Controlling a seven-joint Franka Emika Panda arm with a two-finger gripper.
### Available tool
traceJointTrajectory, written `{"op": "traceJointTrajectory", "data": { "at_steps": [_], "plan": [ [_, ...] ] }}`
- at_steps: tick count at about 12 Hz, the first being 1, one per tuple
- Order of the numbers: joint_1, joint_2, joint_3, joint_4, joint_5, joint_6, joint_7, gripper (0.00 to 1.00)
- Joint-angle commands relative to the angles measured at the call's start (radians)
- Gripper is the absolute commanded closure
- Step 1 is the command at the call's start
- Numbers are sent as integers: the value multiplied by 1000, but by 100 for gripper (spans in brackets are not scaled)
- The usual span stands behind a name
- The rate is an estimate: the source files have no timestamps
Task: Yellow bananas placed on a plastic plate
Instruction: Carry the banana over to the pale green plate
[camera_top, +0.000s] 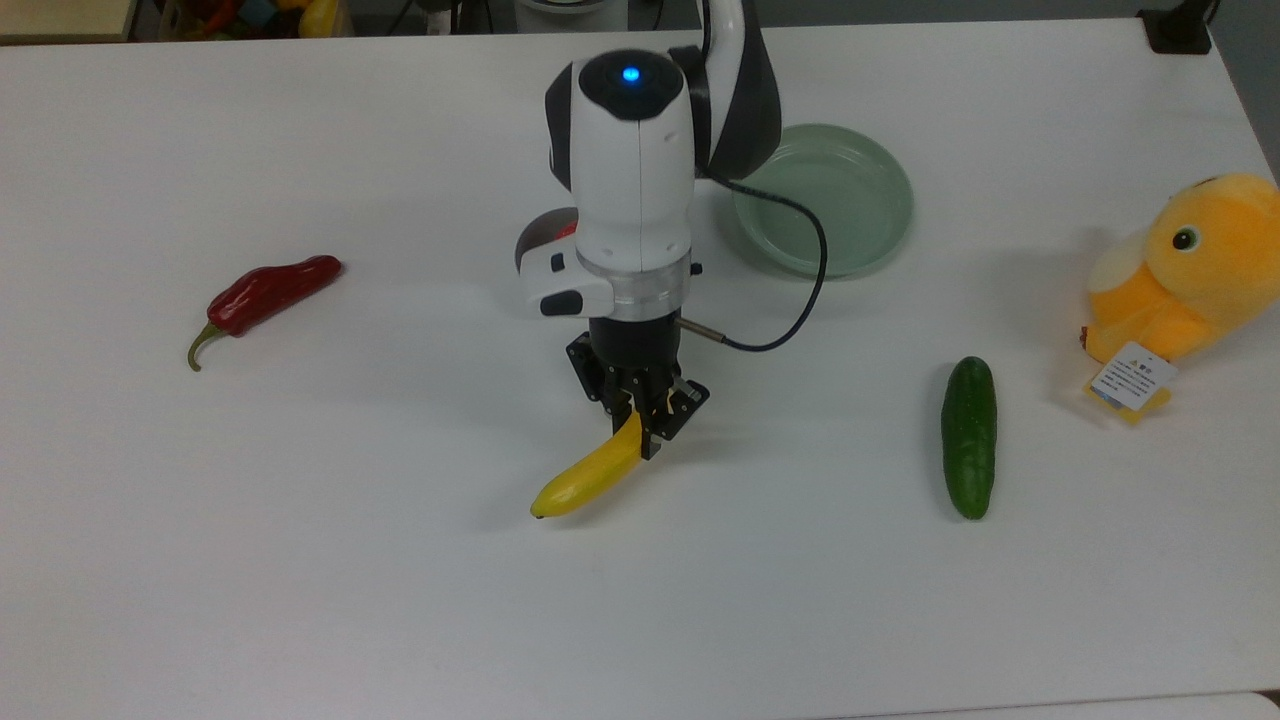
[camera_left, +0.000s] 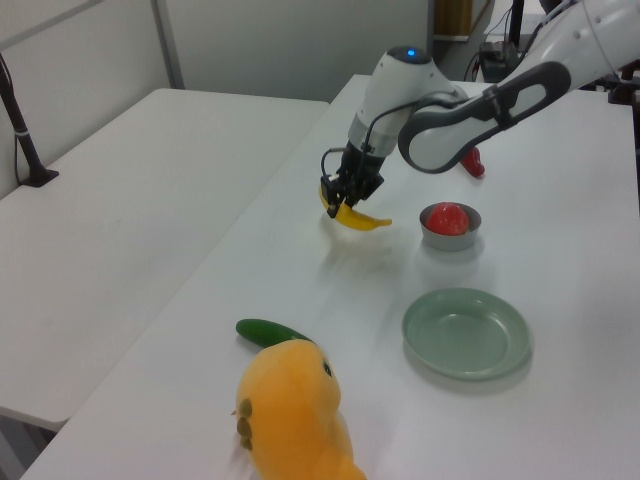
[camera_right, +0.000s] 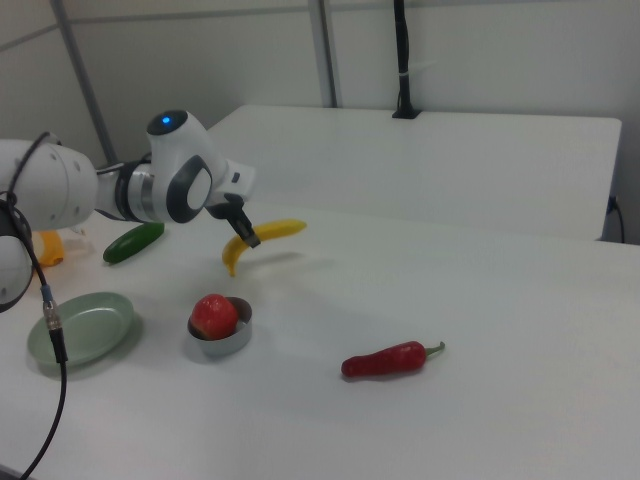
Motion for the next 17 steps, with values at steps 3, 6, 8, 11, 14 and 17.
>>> {"op": "traceJointTrajectory", "data": {
  "at_steps": [3, 6, 8, 11, 14, 17],
  "plan": [
    [8, -163, 94, -151, -28, 2, 11, 80],
    [42, -264, 166, -238, -28, -116, -18, 80],
    [65, -290, 212, -262, -28, -243, -86, 80],
    [79, -306, 266, -263, -28, -401, -163, 80],
    [120, -327, 284, -269, -28, -556, -231, 79],
    [172, -386, 298, -343, -28, -564, -257, 79]
  ]
}}
